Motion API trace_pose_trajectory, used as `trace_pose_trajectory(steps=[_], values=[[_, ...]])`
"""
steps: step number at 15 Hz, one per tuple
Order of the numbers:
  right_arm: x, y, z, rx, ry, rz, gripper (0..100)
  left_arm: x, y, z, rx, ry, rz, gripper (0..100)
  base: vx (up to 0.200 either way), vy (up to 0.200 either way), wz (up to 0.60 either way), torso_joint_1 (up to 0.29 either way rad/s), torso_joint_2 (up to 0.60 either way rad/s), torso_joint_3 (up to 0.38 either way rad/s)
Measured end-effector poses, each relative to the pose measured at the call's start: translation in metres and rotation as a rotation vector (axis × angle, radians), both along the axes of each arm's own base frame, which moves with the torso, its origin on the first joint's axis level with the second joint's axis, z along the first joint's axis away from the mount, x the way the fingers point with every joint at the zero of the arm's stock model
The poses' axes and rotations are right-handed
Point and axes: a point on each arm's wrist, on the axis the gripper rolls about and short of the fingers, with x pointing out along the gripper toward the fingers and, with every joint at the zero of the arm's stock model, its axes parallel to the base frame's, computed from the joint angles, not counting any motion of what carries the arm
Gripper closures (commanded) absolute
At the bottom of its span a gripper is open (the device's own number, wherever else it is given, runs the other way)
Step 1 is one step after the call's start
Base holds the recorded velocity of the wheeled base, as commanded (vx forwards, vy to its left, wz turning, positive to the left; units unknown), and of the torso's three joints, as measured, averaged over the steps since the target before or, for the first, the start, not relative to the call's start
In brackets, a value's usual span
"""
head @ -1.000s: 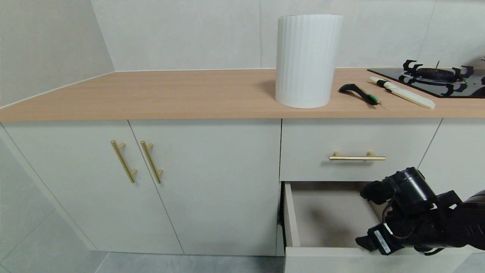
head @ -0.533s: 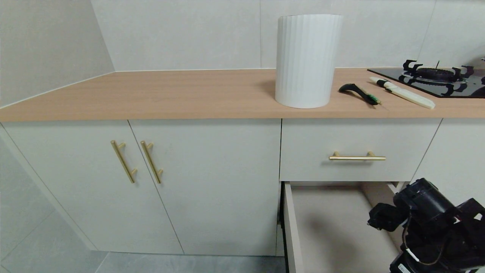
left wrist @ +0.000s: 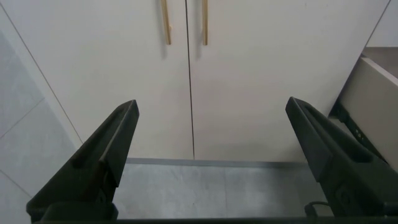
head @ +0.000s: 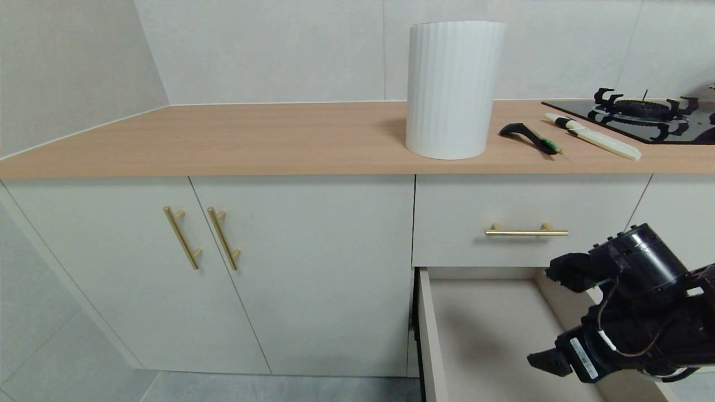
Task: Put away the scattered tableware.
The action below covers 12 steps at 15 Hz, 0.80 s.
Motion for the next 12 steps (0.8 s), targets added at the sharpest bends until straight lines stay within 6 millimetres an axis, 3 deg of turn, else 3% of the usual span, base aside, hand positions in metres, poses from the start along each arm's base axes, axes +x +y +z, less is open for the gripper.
trace_pose_trajectory(steps=[3, 6, 9, 12], values=[[0.005, -0.006, 0.023, 0.079, -0.114, -0.058, 0, 0.000, 0.000, 0.000, 0.000, 0.000, 0.000, 0, 0.000, 0.000, 0.00, 0.000, 0.00, 0.000], [0.005, -0.009, 0.029, 0.091, -0.154, -0.074, 0, 0.000, 0.000, 0.000, 0.000, 0.000, 0.000, 0, 0.000, 0.000, 0.00, 0.012, -0.06, -0.045], [0.004, -0.010, 0.030, 0.093, -0.160, -0.076, 0, 0.000, 0.000, 0.000, 0.000, 0.000, 0.000, 0, 0.000, 0.000, 0.00, 0.048, -0.23, -0.251], [0.004, -0.010, 0.030, 0.094, -0.161, -0.075, 0, 0.000, 0.000, 0.000, 0.000, 0.000, 0.000, 0, 0.000, 0.000, 0.00, 0.178, -0.52, -0.299]])
